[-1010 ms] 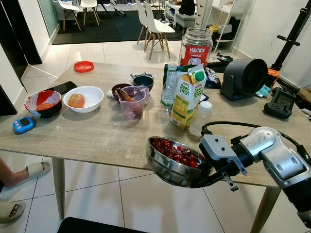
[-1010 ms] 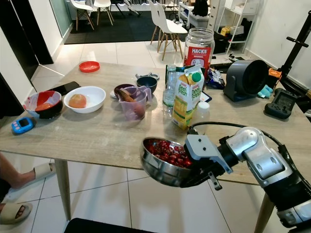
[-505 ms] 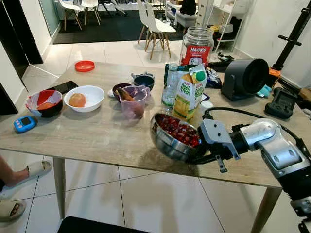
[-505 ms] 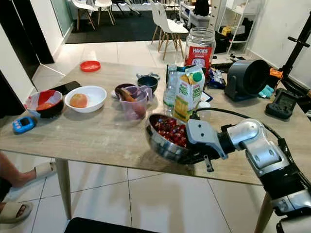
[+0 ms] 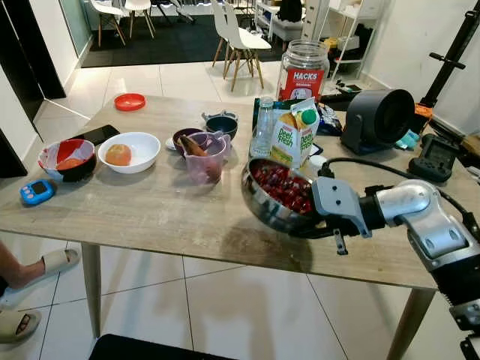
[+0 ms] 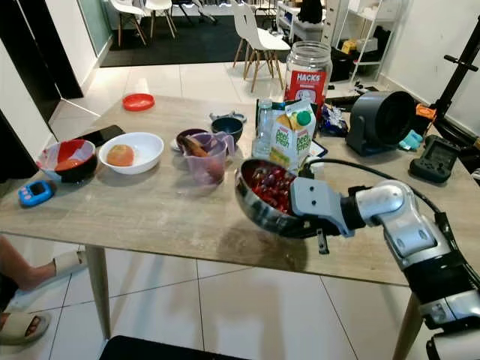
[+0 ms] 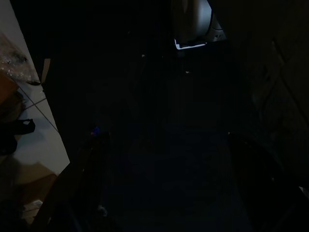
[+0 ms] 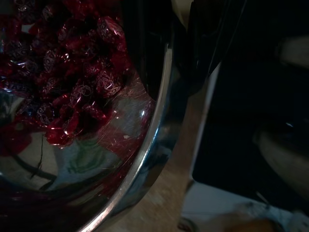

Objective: Restocking fridge

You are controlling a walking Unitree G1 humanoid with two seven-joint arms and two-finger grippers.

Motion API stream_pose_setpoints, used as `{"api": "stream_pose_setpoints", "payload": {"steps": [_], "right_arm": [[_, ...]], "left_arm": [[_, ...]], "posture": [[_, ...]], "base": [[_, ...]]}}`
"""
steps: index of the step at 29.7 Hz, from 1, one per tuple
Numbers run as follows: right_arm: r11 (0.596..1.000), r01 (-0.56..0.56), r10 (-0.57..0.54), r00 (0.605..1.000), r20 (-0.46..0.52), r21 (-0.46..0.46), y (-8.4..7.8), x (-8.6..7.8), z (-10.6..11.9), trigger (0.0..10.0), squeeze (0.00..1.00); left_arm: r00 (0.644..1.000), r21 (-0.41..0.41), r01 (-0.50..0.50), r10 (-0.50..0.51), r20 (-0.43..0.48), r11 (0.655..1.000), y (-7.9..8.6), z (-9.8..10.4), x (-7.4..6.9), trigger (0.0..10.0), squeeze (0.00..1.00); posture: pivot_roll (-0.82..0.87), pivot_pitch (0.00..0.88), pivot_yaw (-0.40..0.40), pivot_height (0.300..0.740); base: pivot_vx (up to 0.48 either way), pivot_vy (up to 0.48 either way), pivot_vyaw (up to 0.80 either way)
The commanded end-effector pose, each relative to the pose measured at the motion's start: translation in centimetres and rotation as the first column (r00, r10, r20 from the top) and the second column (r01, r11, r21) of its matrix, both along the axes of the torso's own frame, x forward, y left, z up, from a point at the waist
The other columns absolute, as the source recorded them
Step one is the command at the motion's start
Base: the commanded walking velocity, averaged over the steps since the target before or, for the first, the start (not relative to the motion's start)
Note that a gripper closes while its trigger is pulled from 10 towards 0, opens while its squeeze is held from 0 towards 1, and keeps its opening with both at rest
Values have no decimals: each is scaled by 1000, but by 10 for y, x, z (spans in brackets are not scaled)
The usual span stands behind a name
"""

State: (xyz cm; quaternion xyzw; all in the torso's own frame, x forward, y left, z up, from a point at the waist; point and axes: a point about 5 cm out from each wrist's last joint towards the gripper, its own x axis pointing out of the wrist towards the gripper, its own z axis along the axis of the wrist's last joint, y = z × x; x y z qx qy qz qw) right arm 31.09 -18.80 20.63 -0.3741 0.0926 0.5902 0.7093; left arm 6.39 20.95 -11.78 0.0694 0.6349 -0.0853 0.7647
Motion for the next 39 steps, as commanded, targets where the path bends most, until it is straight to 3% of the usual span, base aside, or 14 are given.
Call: {"api": "stream_pose_setpoints", "payload": {"steps": [1, 16, 25, 39], "right_arm": [[1000, 25, -24, 998, 53, -17, -8, 3, 11, 0, 0], [997, 80, -80, 993, 88, 8, -30, 1, 33, 0, 0], [994, 25, -35, 995, 95, 103, -34, -9, 57, 0, 0], [985, 171, -175, 958, 229, 36, -57, 5, 74, 0, 0]], "left_arm": [[1000, -10, 3, -3, 0, 1000, -5, -1, 1, 10000, 0], [1000, -11, 4, -4, 1, 1000, -6, -1, 1, 10000, 0], [1000, -5, 7, -6, 3, 1000, -1, 0, 3, 10000, 0], [1000, -2, 2, -2, 4, 1000, 4, 1, 4, 10000, 0]], "posture": [[34, 0, -20, 740], [36, 0, -22, 740], [35, 0, -23, 740], [34, 0, -21, 740]], "base": [[0, 0, 0], [0, 0, 0], [0, 0, 0], [0, 0, 0]]}}
